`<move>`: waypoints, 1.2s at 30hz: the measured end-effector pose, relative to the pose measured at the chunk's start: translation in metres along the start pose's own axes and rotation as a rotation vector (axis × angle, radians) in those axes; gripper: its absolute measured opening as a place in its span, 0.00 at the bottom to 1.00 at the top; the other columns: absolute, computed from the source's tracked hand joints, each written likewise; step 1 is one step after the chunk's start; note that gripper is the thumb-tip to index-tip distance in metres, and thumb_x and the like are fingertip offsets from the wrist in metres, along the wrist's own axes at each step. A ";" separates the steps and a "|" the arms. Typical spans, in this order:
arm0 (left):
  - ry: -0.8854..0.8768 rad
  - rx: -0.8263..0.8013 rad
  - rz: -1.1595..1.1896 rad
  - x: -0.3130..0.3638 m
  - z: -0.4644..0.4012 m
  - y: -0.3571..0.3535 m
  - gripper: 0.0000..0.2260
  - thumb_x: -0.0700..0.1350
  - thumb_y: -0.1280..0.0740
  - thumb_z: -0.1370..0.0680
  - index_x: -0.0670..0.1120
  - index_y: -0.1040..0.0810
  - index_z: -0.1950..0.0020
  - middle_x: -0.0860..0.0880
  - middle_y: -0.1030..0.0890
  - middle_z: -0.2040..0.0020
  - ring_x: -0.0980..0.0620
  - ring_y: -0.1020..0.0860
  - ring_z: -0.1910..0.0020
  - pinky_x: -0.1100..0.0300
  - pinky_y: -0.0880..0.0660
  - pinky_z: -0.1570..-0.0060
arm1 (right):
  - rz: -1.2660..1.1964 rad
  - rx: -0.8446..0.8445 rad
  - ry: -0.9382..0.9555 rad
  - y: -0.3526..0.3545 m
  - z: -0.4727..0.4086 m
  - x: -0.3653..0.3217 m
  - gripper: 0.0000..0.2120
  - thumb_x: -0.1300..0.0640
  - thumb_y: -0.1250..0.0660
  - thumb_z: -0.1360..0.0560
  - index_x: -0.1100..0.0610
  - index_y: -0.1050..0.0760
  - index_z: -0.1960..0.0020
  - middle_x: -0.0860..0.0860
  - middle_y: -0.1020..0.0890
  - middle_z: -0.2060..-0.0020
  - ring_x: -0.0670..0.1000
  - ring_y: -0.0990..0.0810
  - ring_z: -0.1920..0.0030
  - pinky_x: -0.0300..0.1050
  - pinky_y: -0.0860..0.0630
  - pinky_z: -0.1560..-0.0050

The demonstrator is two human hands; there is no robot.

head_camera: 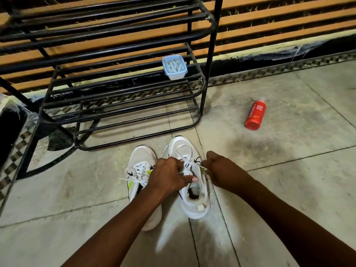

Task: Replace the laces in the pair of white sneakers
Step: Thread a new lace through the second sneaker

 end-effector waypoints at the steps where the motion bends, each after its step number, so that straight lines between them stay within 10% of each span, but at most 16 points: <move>1: 0.004 -0.007 -0.002 -0.001 0.000 0.000 0.29 0.71 0.23 0.37 0.50 0.33 0.71 0.54 0.29 0.71 0.46 0.20 0.55 0.53 0.21 0.55 | 0.032 0.000 -0.006 -0.002 -0.002 0.000 0.03 0.62 0.36 0.25 0.57 0.24 0.54 0.52 0.31 0.55 0.56 0.24 0.61 0.47 0.34 0.65; 7: 0.032 -0.011 -0.011 -0.006 -0.001 -0.001 0.28 0.73 0.26 0.39 0.49 0.19 0.60 0.54 0.17 0.63 0.51 0.18 0.55 0.52 0.19 0.54 | -0.460 0.733 -0.215 0.059 0.006 -0.005 0.08 0.65 0.39 0.25 0.59 0.22 0.58 0.53 0.24 0.59 0.52 0.26 0.55 0.44 0.31 0.57; 9: 0.012 -0.005 -0.034 -0.006 0.000 0.000 0.29 0.72 0.25 0.38 0.46 0.26 0.66 0.53 0.26 0.71 0.49 0.24 0.64 0.52 0.21 0.60 | -1.001 0.791 -0.364 0.058 0.005 -0.003 0.07 0.66 0.38 0.21 0.60 0.25 0.57 0.57 0.21 0.56 0.53 0.18 0.52 0.45 0.23 0.50; 12: 0.017 -0.012 -0.052 -0.006 0.002 0.001 0.30 0.72 0.25 0.37 0.46 0.29 0.68 0.53 0.27 0.72 0.49 0.24 0.65 0.51 0.20 0.60 | -1.542 0.676 -0.390 0.047 0.004 -0.007 0.09 0.69 0.41 0.18 0.63 0.29 0.57 0.58 0.21 0.58 0.52 0.19 0.66 0.45 0.22 0.65; 18: 0.100 -0.034 -0.022 -0.009 -0.001 -0.004 0.32 0.79 0.30 0.44 0.56 0.18 0.53 0.55 0.15 0.48 0.51 0.19 0.42 0.50 0.20 0.44 | -0.242 0.228 -0.098 0.013 0.024 -0.002 0.09 0.60 0.37 0.24 0.49 0.36 0.53 0.48 0.29 0.63 0.55 0.25 0.66 0.47 0.28 0.65; 22: 0.129 -0.046 -0.011 -0.008 0.000 -0.004 0.40 0.79 0.29 0.44 0.57 0.18 0.39 0.54 0.15 0.42 0.51 0.21 0.37 0.49 0.21 0.40 | -0.142 0.095 -0.150 0.007 0.025 -0.004 0.08 0.55 0.39 0.24 0.53 0.24 0.47 0.50 0.22 0.61 0.57 0.20 0.60 0.51 0.23 0.62; 28: 0.134 -0.061 -0.050 -0.004 0.002 0.001 0.35 0.77 0.29 0.41 0.56 0.17 0.43 0.56 0.15 0.46 0.51 0.19 0.41 0.51 0.20 0.44 | -0.256 0.487 -0.135 0.072 0.032 -0.008 0.07 0.67 0.33 0.30 0.57 0.20 0.59 0.47 0.21 0.67 0.51 0.27 0.62 0.46 0.30 0.64; 36: 0.127 -0.051 -0.065 0.002 0.007 0.005 0.40 0.78 0.29 0.41 0.57 0.18 0.35 0.57 0.15 0.43 0.52 0.19 0.40 0.52 0.20 0.44 | -0.320 0.553 -0.127 0.091 0.041 -0.015 0.10 0.70 0.29 0.30 0.56 0.19 0.61 0.41 0.24 0.70 0.46 0.32 0.61 0.45 0.33 0.65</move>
Point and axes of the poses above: each hand's wrist, its own z-axis away from the middle knuckle, its own y-axis out of the back of the hand, x = y × z, the point moved 5 cm from there along -z, towards the middle knuckle
